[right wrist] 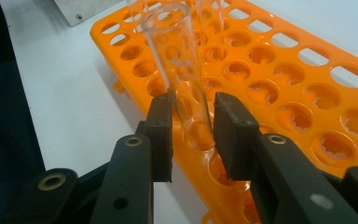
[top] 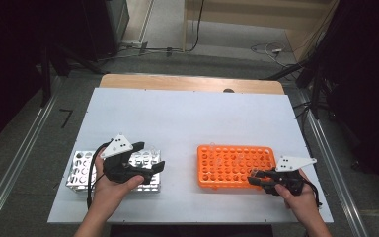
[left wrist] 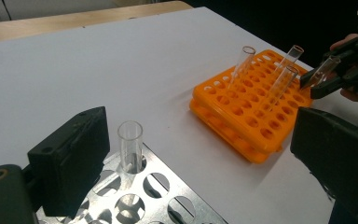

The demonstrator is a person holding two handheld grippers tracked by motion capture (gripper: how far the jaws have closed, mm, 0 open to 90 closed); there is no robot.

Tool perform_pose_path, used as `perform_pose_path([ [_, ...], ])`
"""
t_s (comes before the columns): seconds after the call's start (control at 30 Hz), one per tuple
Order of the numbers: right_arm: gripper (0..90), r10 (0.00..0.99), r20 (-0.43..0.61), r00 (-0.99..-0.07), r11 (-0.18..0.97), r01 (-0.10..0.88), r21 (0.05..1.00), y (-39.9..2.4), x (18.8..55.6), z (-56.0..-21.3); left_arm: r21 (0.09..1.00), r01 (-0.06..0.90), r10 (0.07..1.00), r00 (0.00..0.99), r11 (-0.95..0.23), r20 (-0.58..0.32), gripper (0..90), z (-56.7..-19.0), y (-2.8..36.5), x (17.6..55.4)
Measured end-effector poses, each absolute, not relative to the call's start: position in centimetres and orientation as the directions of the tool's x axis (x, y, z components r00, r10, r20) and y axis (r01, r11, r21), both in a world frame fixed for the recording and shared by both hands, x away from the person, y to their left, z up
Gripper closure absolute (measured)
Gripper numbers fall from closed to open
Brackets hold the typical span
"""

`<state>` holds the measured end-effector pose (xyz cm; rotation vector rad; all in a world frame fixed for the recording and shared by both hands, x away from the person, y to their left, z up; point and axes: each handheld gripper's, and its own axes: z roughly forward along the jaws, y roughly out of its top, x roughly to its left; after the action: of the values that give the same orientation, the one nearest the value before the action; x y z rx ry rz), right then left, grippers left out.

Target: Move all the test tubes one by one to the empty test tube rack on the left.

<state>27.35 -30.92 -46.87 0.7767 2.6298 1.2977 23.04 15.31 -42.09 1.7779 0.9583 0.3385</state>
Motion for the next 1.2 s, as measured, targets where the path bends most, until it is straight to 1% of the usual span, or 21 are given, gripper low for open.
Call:
perform_pose_path([
  [0.6, 71.7, 0.516, 0.085, -0.852, 0.501, 0.381, 0.777, -30.6, 27.1, -47.0, 0.88, 0.452, 0.742, 0.639, -0.148, -0.204, 4.7, -42.2, 14.9, 23.1],
  [0.7, 73.1, 0.525, 0.062, -0.849, 0.508, 0.371, 0.777, -30.5, 27.0, -47.0, 0.881, 0.45, 0.742, 0.639, -0.145, -0.205, 4.7, -42.1, 14.9, 23.0],
  [0.9, 73.8, 0.538, 0.11, -0.836, 0.477, 0.409, 0.778, -30.6, 27.2, -46.7, 0.881, 0.451, 0.74, 0.64, -0.146, -0.205, 4.8, -42.1, 14.9, 23.0],
  [1.2, 73.9, 0.552, 0.127, -0.824, 0.418, 0.405, 0.813, -31.2, 26.9, -45.2, 0.882, 0.446, 0.736, 0.647, -0.15, -0.202, 4.8, -42.1, 14.7, 23.0],
])
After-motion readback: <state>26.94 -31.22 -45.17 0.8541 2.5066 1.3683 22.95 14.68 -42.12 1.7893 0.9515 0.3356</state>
